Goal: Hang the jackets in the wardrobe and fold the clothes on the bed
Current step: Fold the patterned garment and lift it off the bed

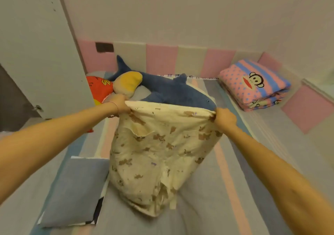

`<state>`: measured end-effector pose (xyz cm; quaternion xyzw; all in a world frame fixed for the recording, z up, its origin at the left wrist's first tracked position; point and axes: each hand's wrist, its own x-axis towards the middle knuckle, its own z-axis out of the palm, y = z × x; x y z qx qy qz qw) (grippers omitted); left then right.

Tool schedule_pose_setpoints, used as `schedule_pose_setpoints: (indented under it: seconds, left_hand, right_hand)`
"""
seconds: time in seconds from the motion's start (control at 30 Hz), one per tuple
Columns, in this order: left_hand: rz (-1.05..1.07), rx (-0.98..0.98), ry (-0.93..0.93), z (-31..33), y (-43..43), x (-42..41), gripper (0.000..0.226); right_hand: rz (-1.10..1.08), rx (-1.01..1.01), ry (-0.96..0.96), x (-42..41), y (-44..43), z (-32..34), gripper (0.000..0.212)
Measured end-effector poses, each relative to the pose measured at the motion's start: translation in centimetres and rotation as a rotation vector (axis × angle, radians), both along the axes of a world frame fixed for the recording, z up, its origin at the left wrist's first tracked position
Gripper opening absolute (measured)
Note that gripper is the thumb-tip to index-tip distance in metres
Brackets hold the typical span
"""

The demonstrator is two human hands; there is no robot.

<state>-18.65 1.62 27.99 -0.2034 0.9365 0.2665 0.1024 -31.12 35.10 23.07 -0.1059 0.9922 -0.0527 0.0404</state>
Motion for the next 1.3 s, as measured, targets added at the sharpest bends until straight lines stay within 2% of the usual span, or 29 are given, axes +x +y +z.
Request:
schedule_pose_setpoints:
  seconds: [0.07, 0.17, 0.27, 0.37, 0.43, 0.57, 0.67, 0.8, 0.93, 1.0, 1.03, 1.1, 1.2, 1.3]
  left_hand:
    - [0.002, -0.057, 0.321, 6.1, -1.7, -3.6, 0.015]
    - [0.013, -0.221, 0.643, 14.7, -3.9, -7.8, 0.013]
    - [0.088, -0.297, 0.865, 21.8, -4.8, -10.6, 0.015]
    - [0.151, -0.318, 1.038, 24.9, -4.9, -11.7, 0.020]
    - [0.149, -0.334, 1.074, 25.6, -5.0, -12.1, 0.024]
    - [0.061, -0.358, 0.954, 22.8, -5.8, -11.5, 0.020]
    - [0.011, -0.306, 0.827, 17.2, -5.6, -9.8, 0.013]
    - [0.033, -0.084, 0.630, 7.5, -4.7, -7.0, 0.012]
    - [-0.056, -0.075, 0.410, -1.0, -3.0, -2.0, 0.008]
    - [-0.079, -0.033, 0.346, -5.0, -2.6, 1.2, 0.020]
    - [-0.093, -0.012, 0.279, -7.2, -2.4, 2.9, 0.019]
    - [-0.135, 0.049, 0.155, -11.5, -1.8, 6.5, 0.009]
    - [-0.180, 0.048, -0.028, -17.9, -0.9, 13.1, 0.026]
    - [-0.204, 0.045, -0.061, -21.7, -0.4, 17.8, 0.054]
  right_hand:
    - [-0.041, -0.212, 0.294, -3.9, -0.8, 5.7, 0.008]
    - [-0.014, -0.511, 0.519, -8.0, -2.0, 14.8, 0.006]
    - [0.033, -0.658, 0.723, -10.3, -3.0, 22.6, 0.008]
    - [0.071, -0.720, 0.831, -11.0, -3.3, 26.0, 0.014]
    - [0.064, -0.734, 0.858, -11.3, -3.3, 27.1, 0.014]
    - [0.059, -0.697, 0.721, -10.5, -2.6, 25.3, 0.008]
    - [0.080, -0.618, 0.621, -8.7, -2.0, 21.3, 0.014]
    - [0.028, -0.442, 0.428, -6.1, -0.9, 12.7, 0.019]
    - [0.021, -0.144, 0.191, -2.9, 0.9, 4.1, 0.027]
    - [0.019, -0.087, 0.074, -0.4, 1.5, 0.0, 0.016]
    - [0.024, -0.063, 0.021, 1.2, 1.7, -2.2, 0.009]
    - [0.039, -0.065, -0.023, 4.4, 2.2, -6.6, 0.015]
    - [0.171, 0.051, -0.170, 10.9, 2.8, -13.1, 0.021]
    - [0.205, 0.144, -0.344, 15.6, 4.0, -17.8, 0.023]
